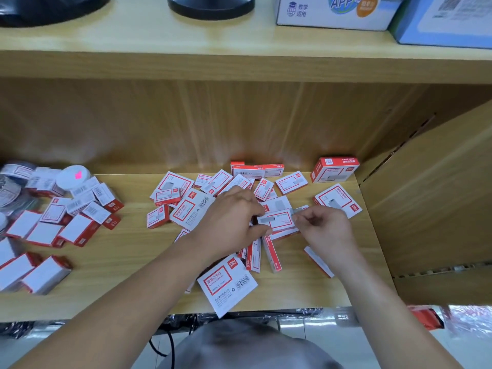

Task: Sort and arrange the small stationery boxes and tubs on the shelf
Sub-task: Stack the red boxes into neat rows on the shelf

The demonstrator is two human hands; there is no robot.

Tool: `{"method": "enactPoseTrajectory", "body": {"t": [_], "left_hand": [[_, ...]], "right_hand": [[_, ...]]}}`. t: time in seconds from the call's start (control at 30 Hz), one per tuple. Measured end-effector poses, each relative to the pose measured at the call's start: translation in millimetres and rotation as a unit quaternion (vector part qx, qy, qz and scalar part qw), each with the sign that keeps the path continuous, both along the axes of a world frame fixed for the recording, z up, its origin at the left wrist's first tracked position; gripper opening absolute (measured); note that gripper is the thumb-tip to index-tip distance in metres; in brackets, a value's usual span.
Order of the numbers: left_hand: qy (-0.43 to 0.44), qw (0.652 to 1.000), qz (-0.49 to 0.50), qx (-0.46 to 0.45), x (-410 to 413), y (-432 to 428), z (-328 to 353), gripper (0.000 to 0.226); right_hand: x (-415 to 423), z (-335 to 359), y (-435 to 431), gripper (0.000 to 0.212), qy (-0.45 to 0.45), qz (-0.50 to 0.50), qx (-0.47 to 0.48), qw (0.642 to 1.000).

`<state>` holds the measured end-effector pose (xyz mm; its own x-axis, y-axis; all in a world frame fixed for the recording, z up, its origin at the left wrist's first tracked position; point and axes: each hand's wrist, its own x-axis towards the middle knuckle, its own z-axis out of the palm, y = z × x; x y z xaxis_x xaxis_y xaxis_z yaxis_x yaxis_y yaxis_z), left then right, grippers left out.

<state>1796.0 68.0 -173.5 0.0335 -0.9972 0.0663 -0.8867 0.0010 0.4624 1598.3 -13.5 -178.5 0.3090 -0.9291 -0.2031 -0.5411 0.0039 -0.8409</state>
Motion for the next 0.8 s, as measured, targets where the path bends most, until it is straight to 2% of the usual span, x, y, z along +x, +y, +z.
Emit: {"method": "enactPoseTrajectory", "body": {"t": [0.13, 0.3, 0.4, 0.6, 0.7, 0.8], "left_hand": [[-0.001, 1.000, -0.007, 0.004, 2.3, 2.4, -0.6, 0.038], [0.046, 0.997, -0.049, 0.026, 20.7, 5.3, -0.6, 0.041], [0.017, 0.999, -0.048, 0.018, 17.5, 2.0, -0.7, 0.039], [-0.005, 0.999, -0.043, 0.019, 8.8, 2.4, 0.5, 0.034], [-0.030, 0.998, -0.038, 0.046, 8.0, 0.8, 8.2, 0.036], [-0.089, 0.996, -0.010, 0.026, -6.8, -5.8, 15.5, 0.050]], "right_hand": [[-0.4, 0.3, -0.4, 0.019, 0.032, 0.021, -0.010, 0.999], [1.8, 0.3, 2.3, 0.023, 0.011, 0.012, -0.009, 1.000], [4.5, 0.3, 4.9, 0.025, -0.004, 0.000, -0.015, 1.000], [5.1, -9.3, 4.6, 0.012, 0.055, 0.031, -0.136, 0.989], [0.9, -10.7, 2.9, 0.010, 0.048, 0.043, -0.144, 0.987], [0.5, -9.2, 6.0, 0.011, 0.039, 0.040, -0.145, 0.988]]}}
